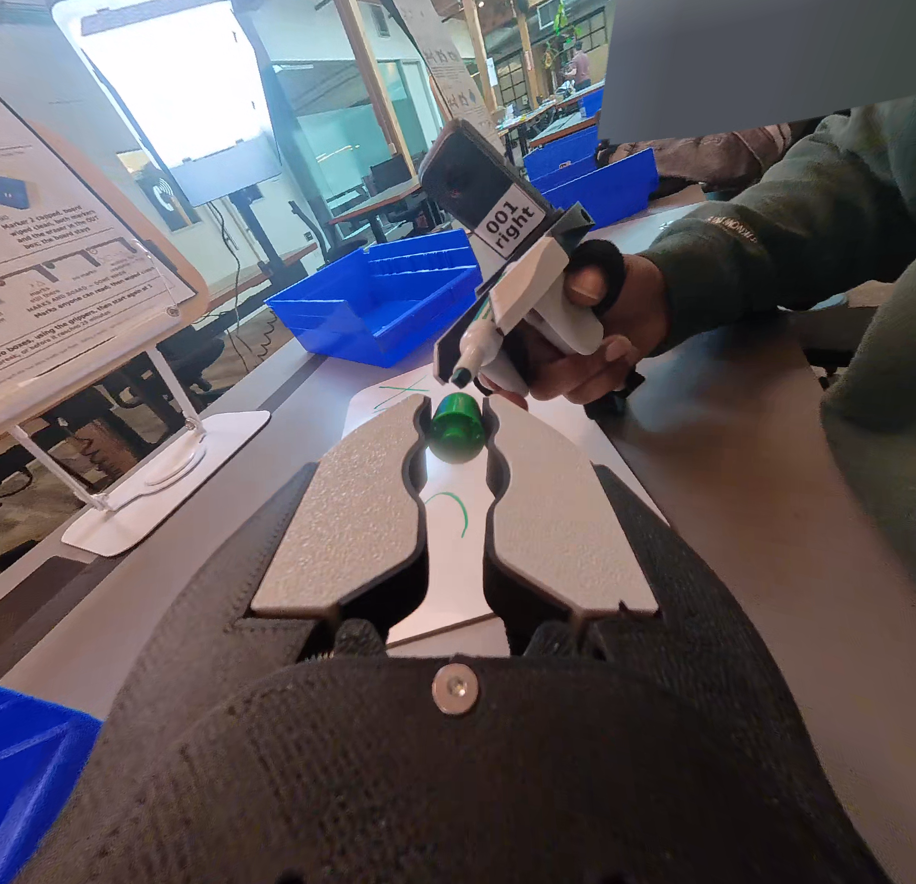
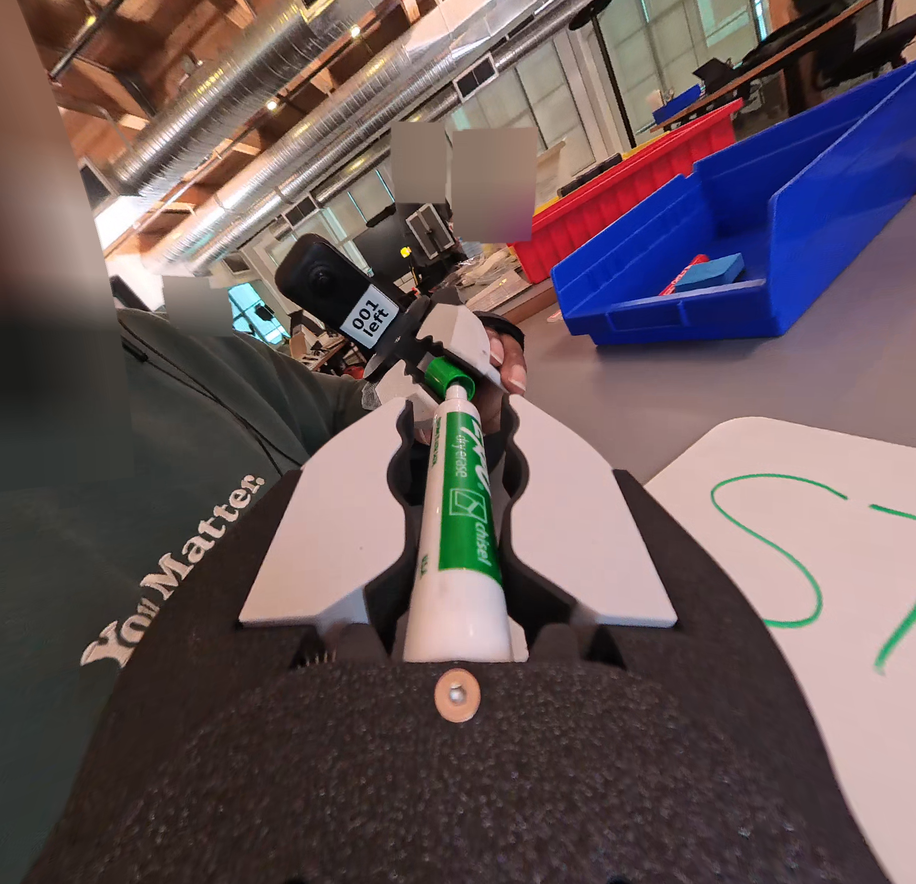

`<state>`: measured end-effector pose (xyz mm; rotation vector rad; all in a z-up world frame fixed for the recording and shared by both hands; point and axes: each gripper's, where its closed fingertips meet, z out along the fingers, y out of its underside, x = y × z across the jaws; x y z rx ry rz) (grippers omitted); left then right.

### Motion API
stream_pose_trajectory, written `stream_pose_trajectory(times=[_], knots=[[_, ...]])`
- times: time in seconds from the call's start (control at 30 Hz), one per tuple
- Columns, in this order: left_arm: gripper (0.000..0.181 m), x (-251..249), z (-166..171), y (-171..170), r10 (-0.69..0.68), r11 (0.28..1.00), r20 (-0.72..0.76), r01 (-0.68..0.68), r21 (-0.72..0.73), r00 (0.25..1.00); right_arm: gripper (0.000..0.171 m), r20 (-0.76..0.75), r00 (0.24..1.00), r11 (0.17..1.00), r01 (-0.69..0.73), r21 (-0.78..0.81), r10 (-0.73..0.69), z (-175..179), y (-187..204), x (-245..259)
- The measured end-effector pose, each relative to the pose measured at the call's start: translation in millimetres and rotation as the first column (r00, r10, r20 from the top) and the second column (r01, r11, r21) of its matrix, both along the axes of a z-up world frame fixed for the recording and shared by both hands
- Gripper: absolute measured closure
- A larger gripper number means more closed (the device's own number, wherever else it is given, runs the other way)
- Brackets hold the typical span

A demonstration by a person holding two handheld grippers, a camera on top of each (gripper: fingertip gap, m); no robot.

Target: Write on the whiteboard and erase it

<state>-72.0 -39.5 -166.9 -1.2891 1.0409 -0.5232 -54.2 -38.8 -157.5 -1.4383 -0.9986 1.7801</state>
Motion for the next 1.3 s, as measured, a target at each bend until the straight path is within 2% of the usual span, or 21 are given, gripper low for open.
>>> stream_pose_trajectory(times=[0.17, 0.3, 0.53, 0.67, 0.73, 0.87, 0.97, 1.03, 1.13, 1.2, 1.3], knots=[[0.162, 8, 3, -6, -0.030, 0.999, 0.016, 0.030, 0.023, 0.999, 0.137, -0.006, 0.999, 0.997, -0.040, -0.071, 0.040, -1, -5, -1], [0.162, 19, -2, -14, -0.084, 0.996, -0.010, 0.084, 0.016, 0.996, 0.138, -0.027, 0.991, 0.978, -0.131, -0.163, 0.128, -3, -20, -6], [0.162, 24, -2, -26, -0.156, 0.987, -0.033, 0.157, 0.029, 0.987, 0.138, -0.134, 0.967, 0.879, -0.254, -0.403, 0.218, -4, -34, -4], [0.161, 26, -12, -27, -0.160, 0.987, -0.124, 0.163, 0.013, 0.979, 0.139, -0.127, 0.966, 0.863, -0.257, -0.435, 0.224, -14, -35, -2], [0.161, 29, -22, -28, -0.163, 0.985, -0.216, 0.170, 0.014, 0.963, 0.139, -0.113, 0.964, 0.857, -0.267, -0.441, 0.243, -20, -36, -7], [0.162, 29, -30, -24, -0.125, 0.986, -0.307, 0.153, 0.069, 0.943, 0.138, -0.059, 0.978, 0.892, -0.205, -0.402, 0.198, -29, -29, -10], [0.162, 29, -33, -17, -0.096, 0.990, -0.292, 0.121, 0.067, 0.952, 0.137, 0.005, 0.985, 0.939, -0.163, -0.302, 0.173, -27, -22, -11], [0.162, 29, -21, -14, -0.113, 0.991, -0.217, 0.125, 0.042, 0.970, 0.120, 0.016, 0.984, 0.966, -0.173, -0.194, 0.179, -14, -20, -9], [0.162, 18, -14, -12, -0.163, 0.986, -0.119, 0.156, -0.063, 0.979, 0.117, 0.118, 0.992, 0.985, -0.069, 0.156, 0.051, -10, -3, 5], [0.162, 10, -20, -10, -0.175, 0.975, -0.085, 0.161, -0.153, 0.981, 0.121, 0.197, 0.979, 0.908, -0.028, 0.419, -0.061, -12, 6, 15], [0.162, 7, -35, -7, -0.186, 0.956, -0.107, 0.154, -0.250, 0.977, 0.128, 0.361, 0.911, 0.722, -0.111, 0.683, -0.202, -35, 11, 20]])
